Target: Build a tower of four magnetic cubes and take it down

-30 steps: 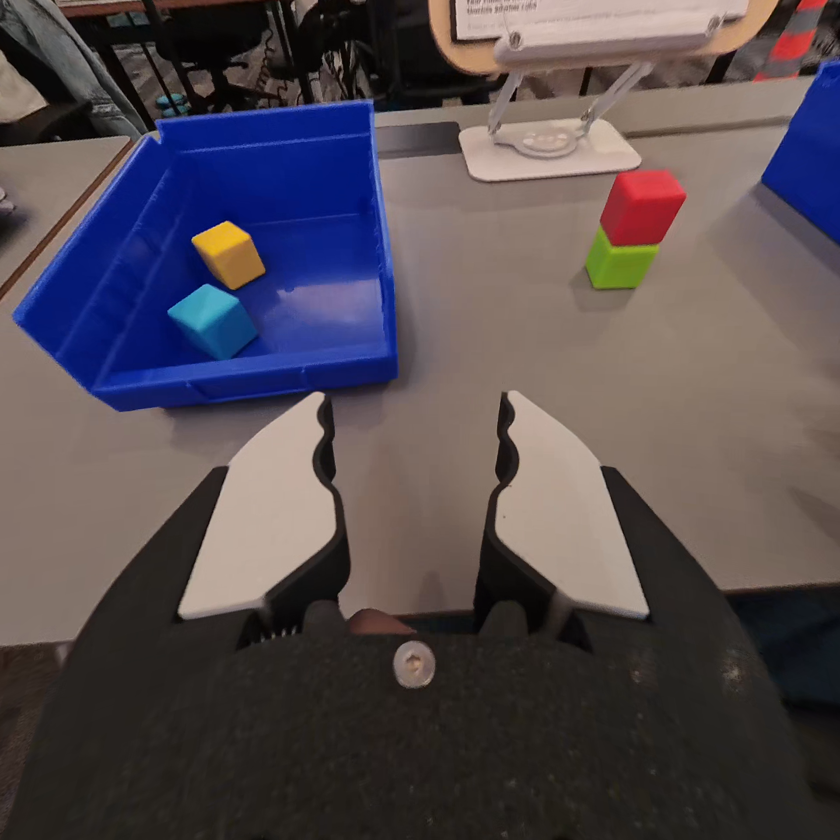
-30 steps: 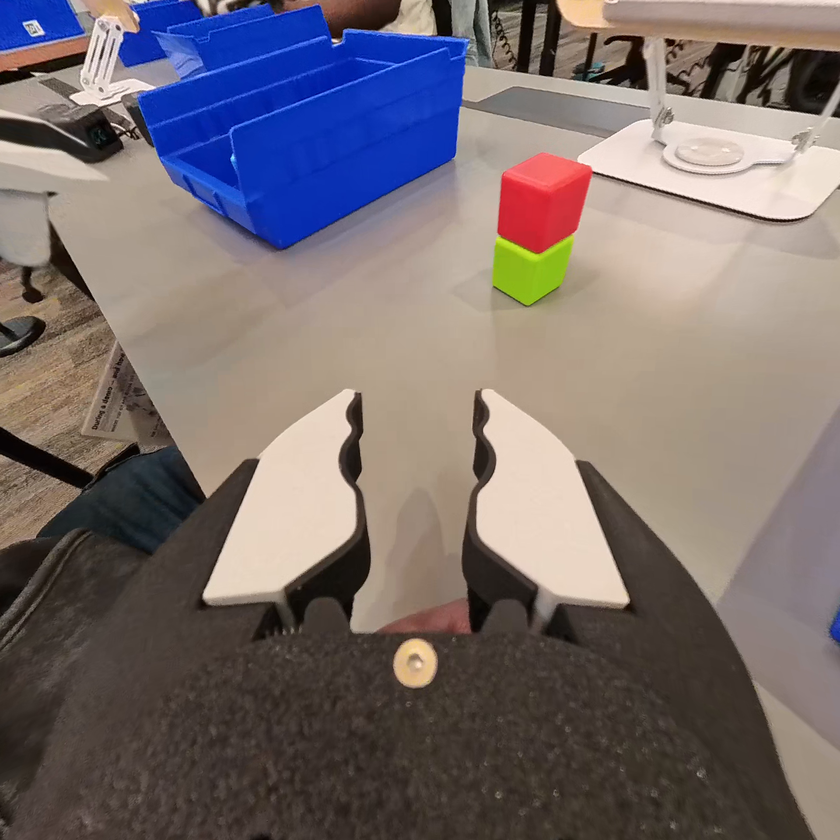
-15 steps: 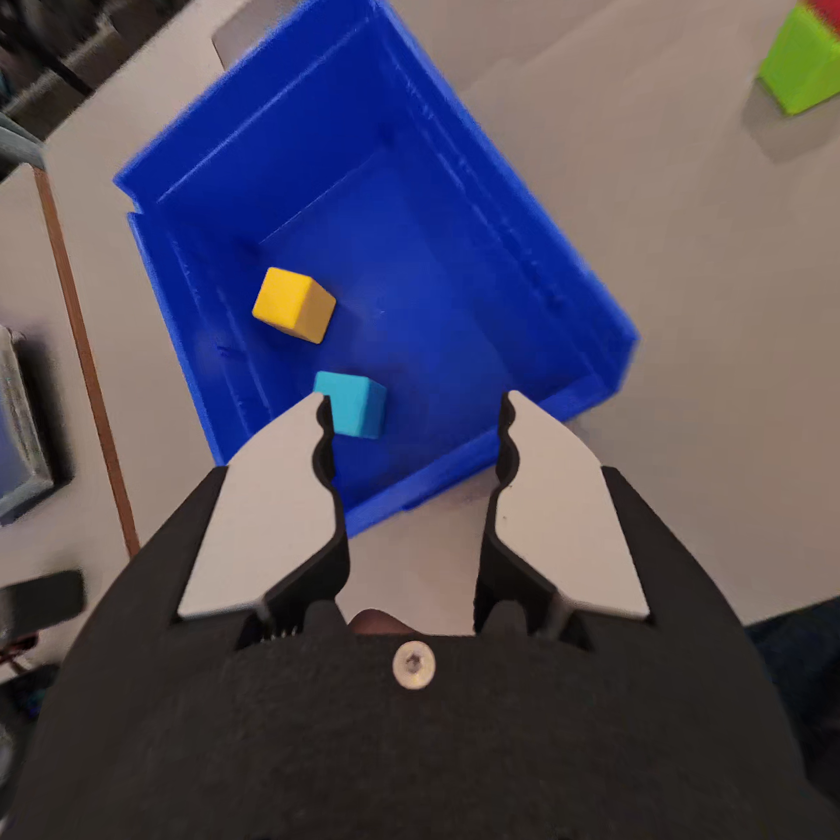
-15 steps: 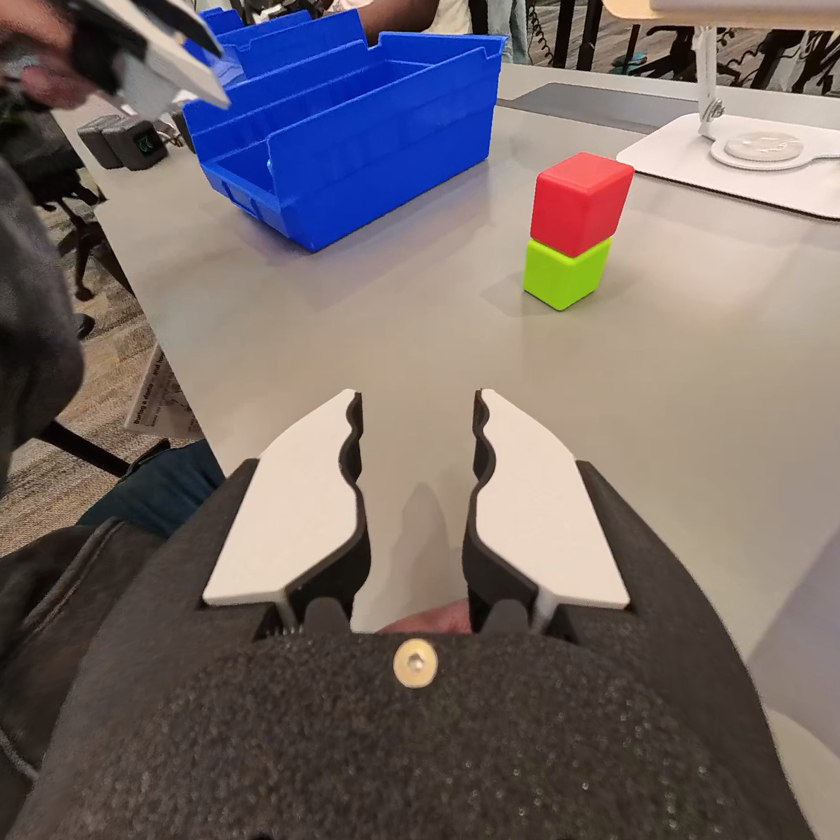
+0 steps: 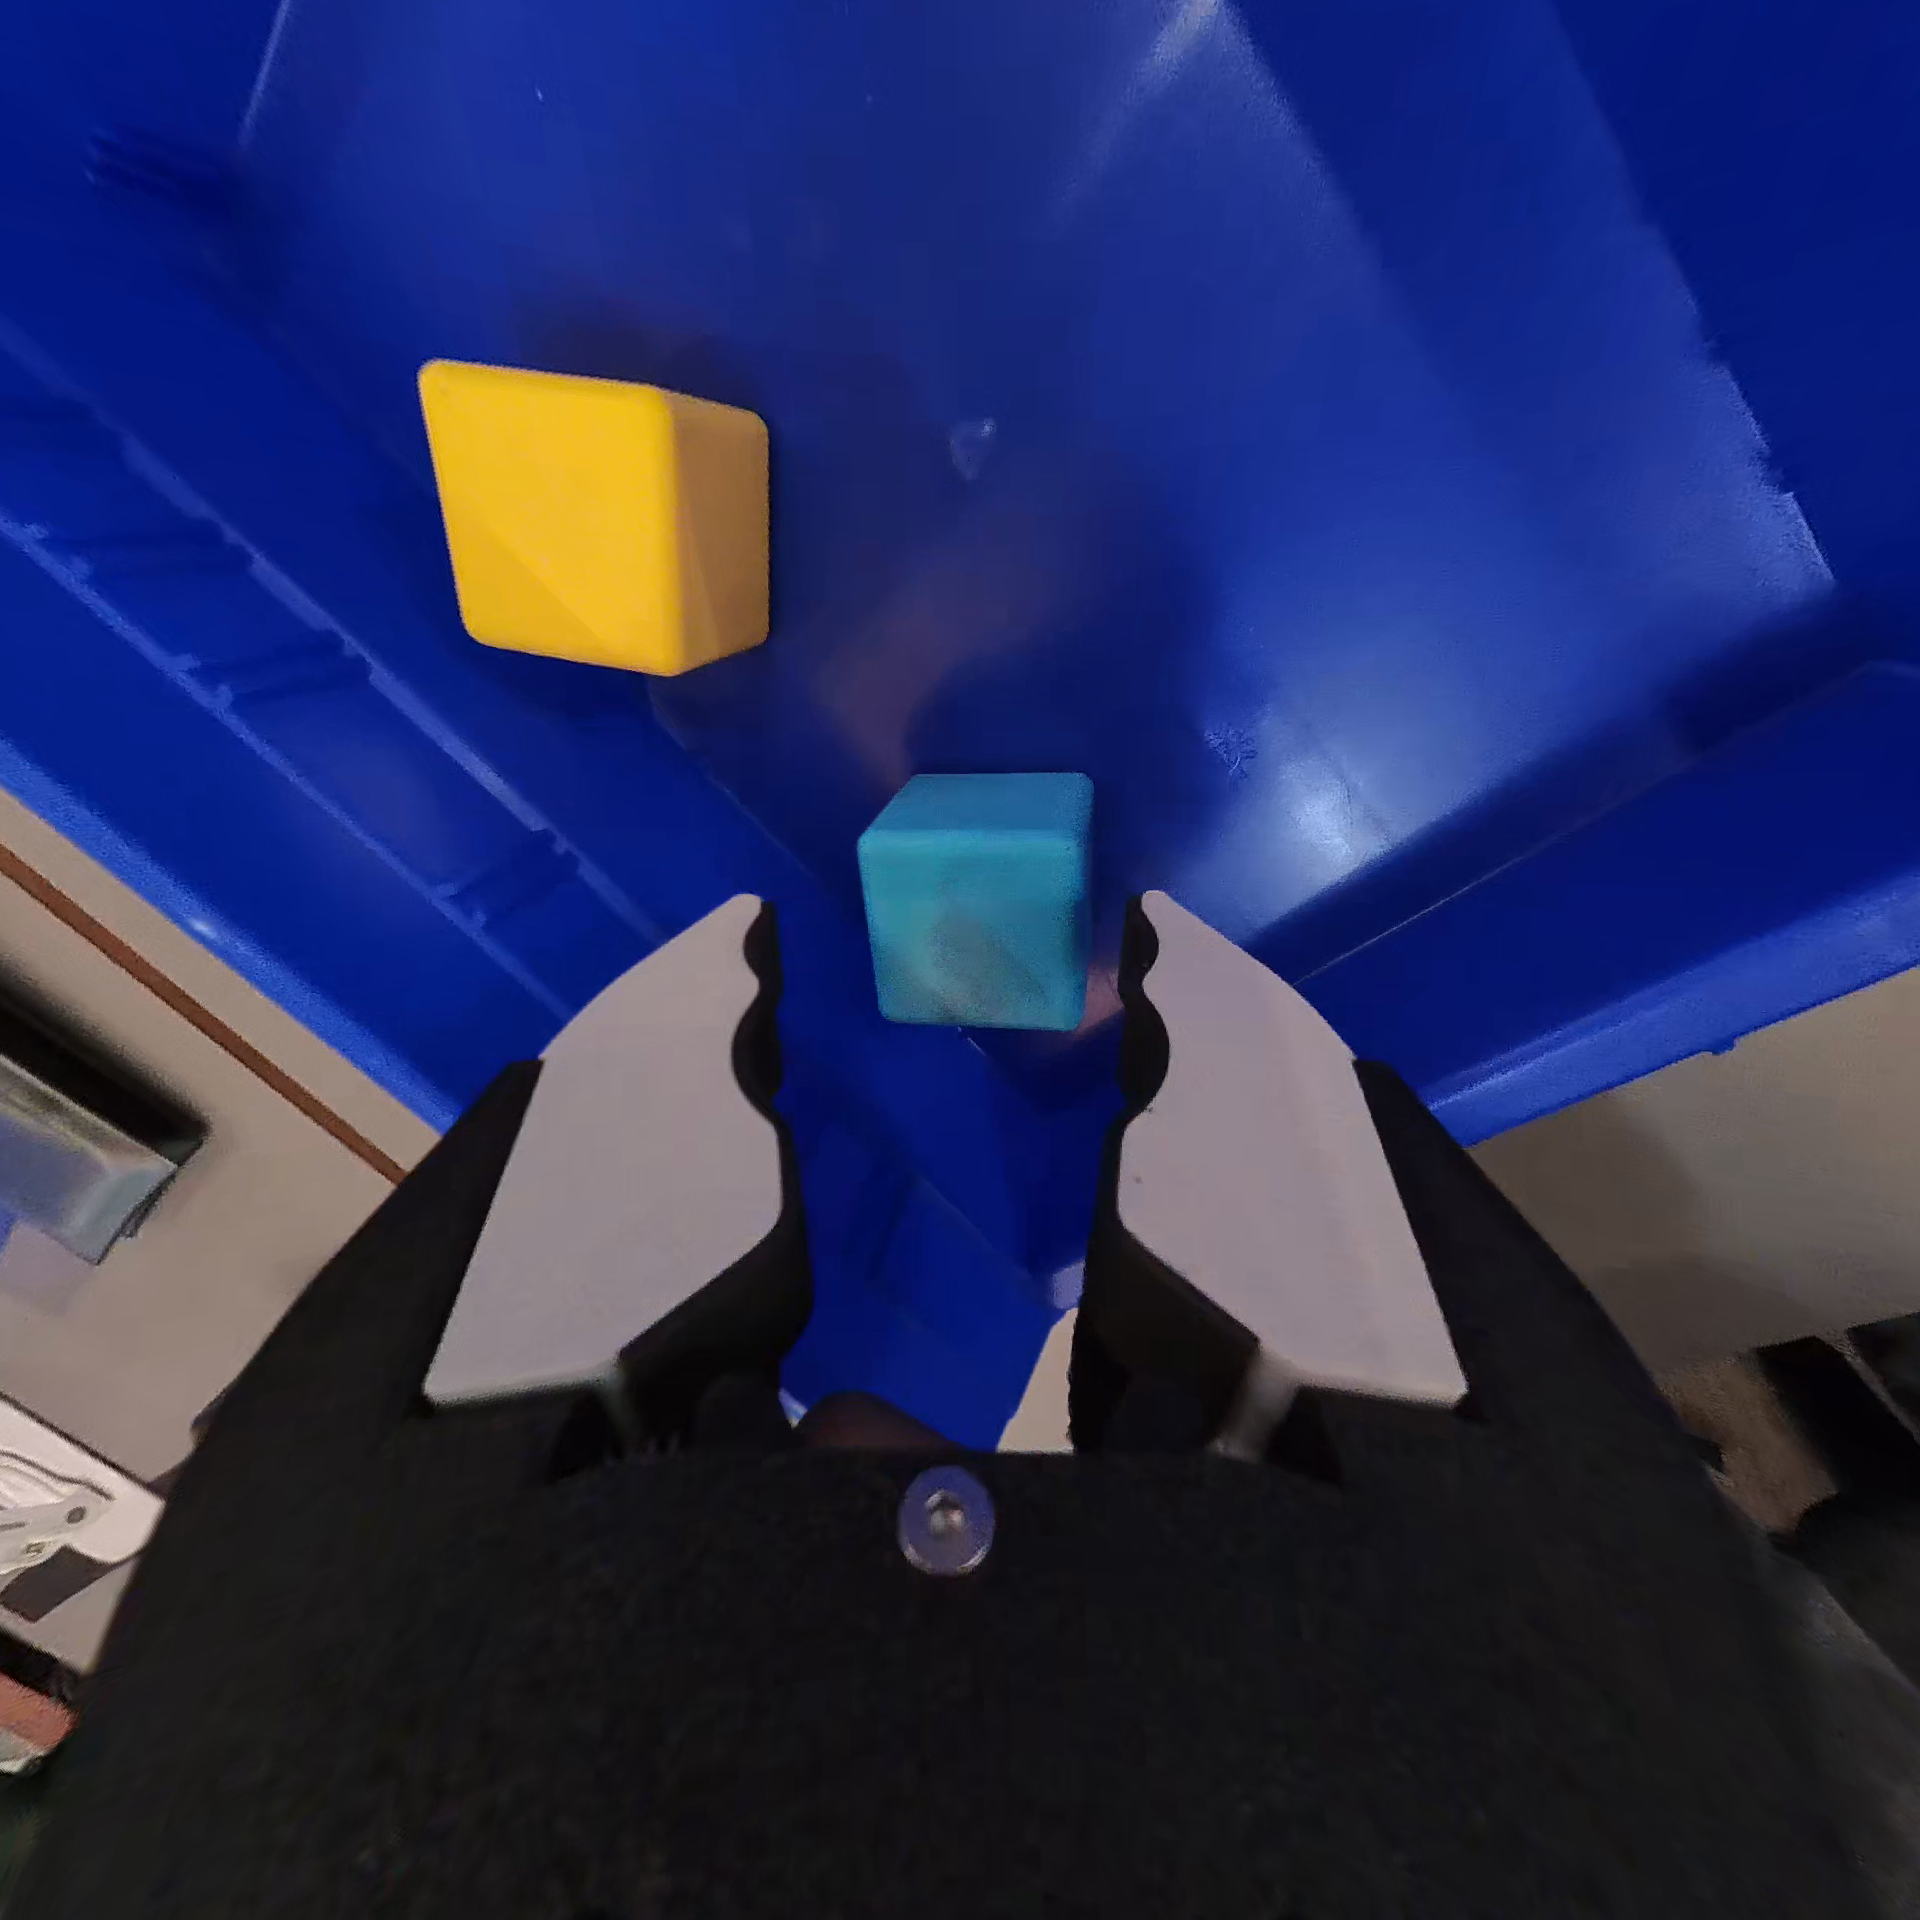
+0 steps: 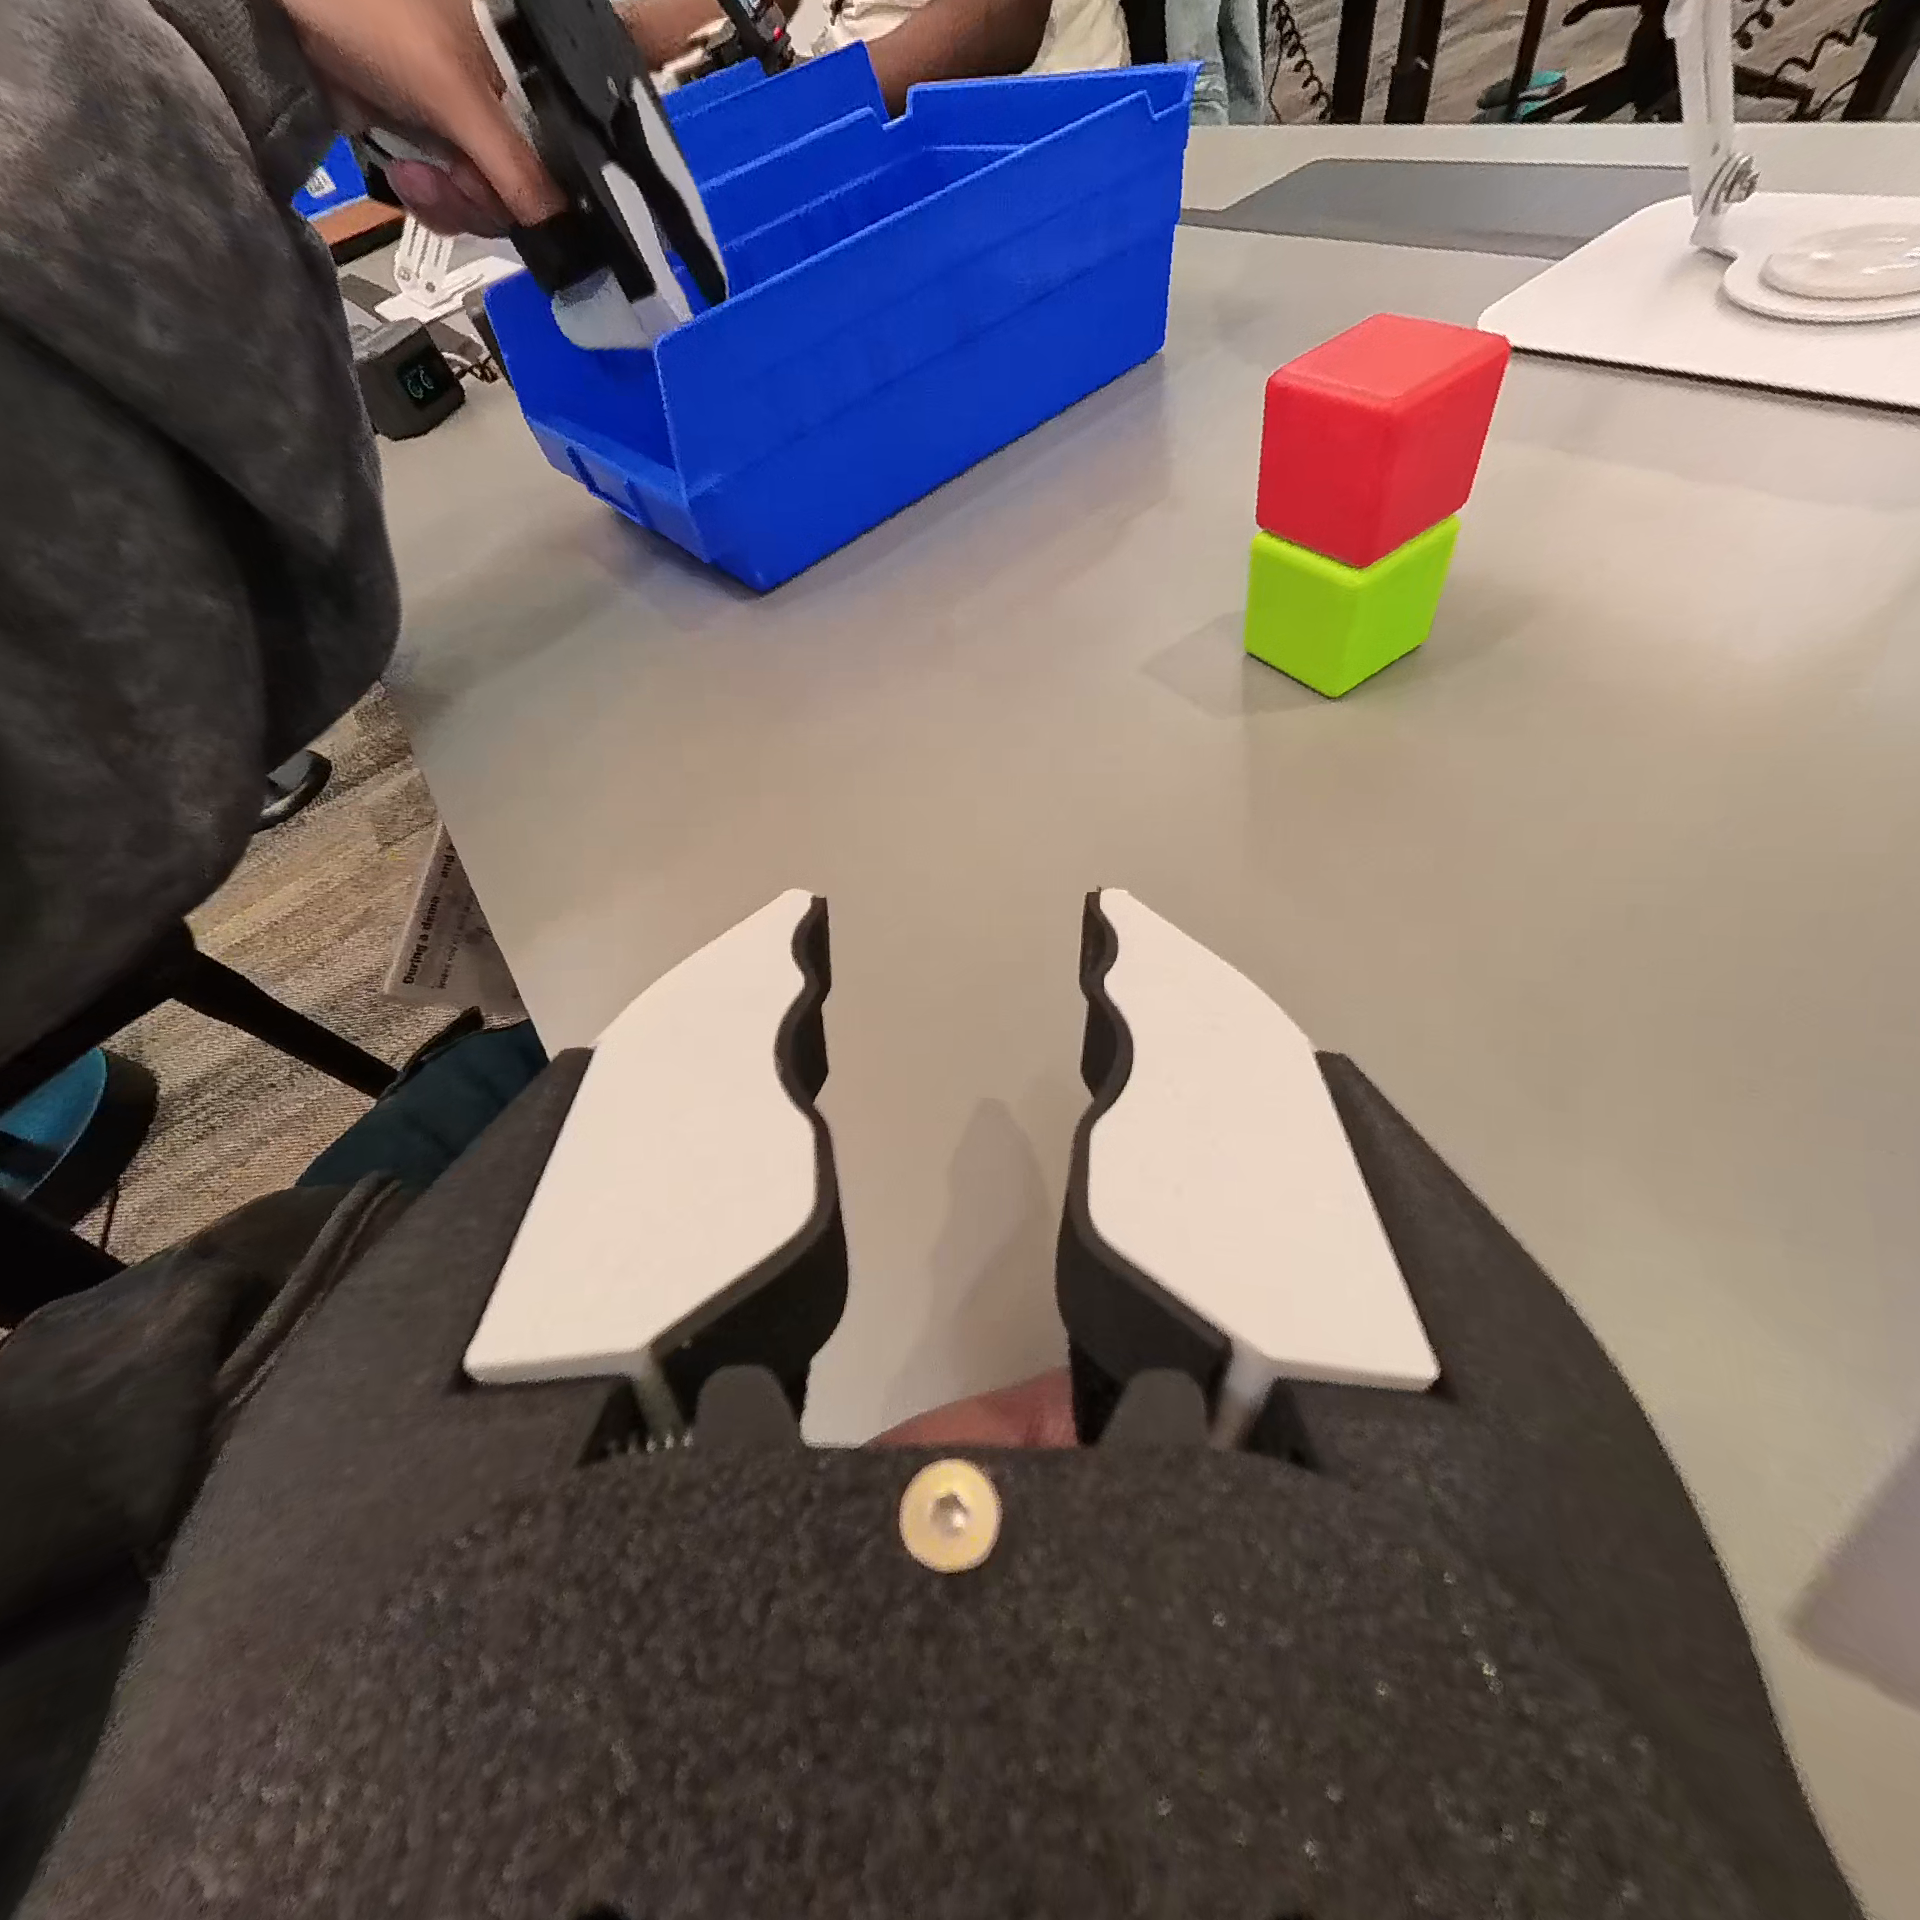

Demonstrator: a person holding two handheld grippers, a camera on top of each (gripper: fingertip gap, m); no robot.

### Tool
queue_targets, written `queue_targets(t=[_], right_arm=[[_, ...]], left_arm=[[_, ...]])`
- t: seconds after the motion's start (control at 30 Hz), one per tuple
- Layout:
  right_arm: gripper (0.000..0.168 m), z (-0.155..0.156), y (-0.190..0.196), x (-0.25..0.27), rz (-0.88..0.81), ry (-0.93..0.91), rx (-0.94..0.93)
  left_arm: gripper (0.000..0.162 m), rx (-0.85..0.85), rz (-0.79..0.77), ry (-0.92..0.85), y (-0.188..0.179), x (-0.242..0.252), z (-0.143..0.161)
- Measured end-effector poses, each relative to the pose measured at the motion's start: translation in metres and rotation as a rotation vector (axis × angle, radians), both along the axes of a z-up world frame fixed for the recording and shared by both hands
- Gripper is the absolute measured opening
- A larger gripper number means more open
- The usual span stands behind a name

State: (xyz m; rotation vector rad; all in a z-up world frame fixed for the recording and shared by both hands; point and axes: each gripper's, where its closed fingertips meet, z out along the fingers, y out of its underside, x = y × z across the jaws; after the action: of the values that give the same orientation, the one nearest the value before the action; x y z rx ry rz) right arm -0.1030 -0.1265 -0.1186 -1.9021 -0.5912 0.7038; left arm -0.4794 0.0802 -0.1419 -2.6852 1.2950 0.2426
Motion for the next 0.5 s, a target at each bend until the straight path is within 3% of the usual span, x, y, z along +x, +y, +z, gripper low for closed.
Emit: queue_targets(t=[0.13, 0.23, 0.3, 0.5], right_arm=[[0.046, -0.002, 0.001, -0.001, 0.008, 0.019, -0.016], [0.047, -0.005, 0.000, -0.004, 0.018, 0.022, -0.029], [0.047, -0.006, -0.001, -0.005, 0.023, 0.019, -0.033], [0.046, -0.004, -0.001, -0.002, 0.017, 0.028, -0.030]], left_arm=[[0.061, -0.047, 0.016, 0.022, -0.009, -0.002, -0.017], [0.070, -0.039, 0.038, 0.061, -0.009, -0.003, -0.033], [0.052, -0.038, 0.043, 0.065, -0.009, -0.002, -0.039], [0.052, -0.029, 0.032, 0.025, -0.008, 0.003, -0.041]])
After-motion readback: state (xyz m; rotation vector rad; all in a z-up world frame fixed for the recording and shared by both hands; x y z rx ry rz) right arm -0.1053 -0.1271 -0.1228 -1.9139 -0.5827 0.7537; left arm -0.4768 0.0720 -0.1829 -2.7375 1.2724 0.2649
